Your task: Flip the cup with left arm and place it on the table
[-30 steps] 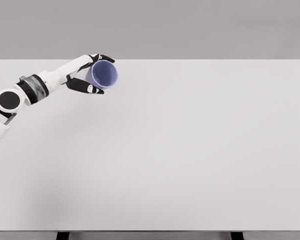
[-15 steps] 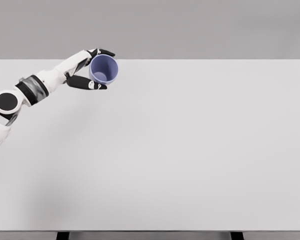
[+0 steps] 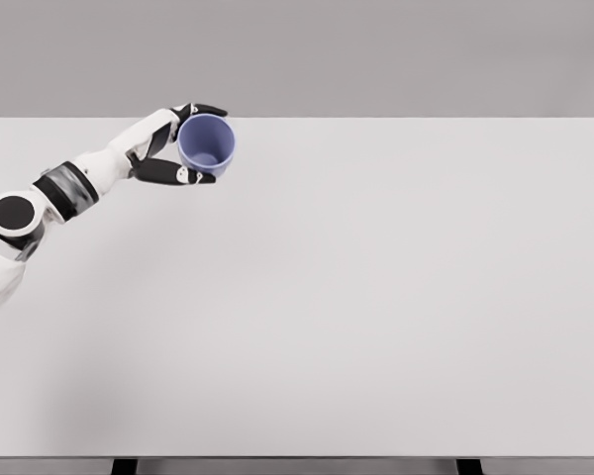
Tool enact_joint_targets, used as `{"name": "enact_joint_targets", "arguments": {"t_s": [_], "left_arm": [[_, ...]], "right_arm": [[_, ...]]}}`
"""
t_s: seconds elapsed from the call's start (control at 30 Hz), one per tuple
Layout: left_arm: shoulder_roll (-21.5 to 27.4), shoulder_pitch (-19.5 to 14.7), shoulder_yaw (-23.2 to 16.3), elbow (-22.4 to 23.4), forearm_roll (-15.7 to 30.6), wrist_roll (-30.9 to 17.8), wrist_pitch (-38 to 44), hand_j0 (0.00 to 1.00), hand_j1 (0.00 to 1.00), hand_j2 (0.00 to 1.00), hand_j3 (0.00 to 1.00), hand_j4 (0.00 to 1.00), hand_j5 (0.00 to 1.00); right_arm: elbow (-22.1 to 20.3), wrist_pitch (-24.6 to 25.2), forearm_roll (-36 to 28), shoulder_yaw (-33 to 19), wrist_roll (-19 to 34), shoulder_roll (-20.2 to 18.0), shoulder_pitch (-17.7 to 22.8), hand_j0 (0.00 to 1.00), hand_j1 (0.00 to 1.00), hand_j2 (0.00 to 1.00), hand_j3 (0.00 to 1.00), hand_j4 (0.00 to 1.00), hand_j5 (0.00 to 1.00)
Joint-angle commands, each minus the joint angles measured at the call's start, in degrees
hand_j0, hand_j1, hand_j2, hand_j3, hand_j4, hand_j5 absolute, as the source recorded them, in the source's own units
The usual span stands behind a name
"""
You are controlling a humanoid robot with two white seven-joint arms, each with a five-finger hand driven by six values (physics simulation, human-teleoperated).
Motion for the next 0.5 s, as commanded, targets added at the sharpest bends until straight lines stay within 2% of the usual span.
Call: {"name": "enact_joint_targets", "arguments": {"t_s": [0.0,0.23,0.47], "left_arm": [[0.00,0.00,0.08,-0.54,1.52,0.01,-0.01,0.81,0.81,0.81,0.81,0.81,0.81],[0.35,1.85,0.08,-4.75,5.30,0.01,-0.36,0.81,0.81,0.81,0.81,0.81,0.81],[0.35,2.99,0.08,-5.20,6.53,0.01,-0.27,0.81,0.81,0.81,0.81,0.81,0.81]], "right_arm": [[0.01,0.00,0.03,0.01,0.02,0.00,0.00,1.00,1.00,1.00,1.00,1.00,1.00],[0.01,0.00,-0.06,0.01,0.02,0.00,0.00,1.00,1.00,1.00,1.00,1.00,1.00],[0.01,0.00,0.03,0.01,0.02,0.00,0.00,1.00,1.00,1.00,1.00,1.00,1.00]]}}
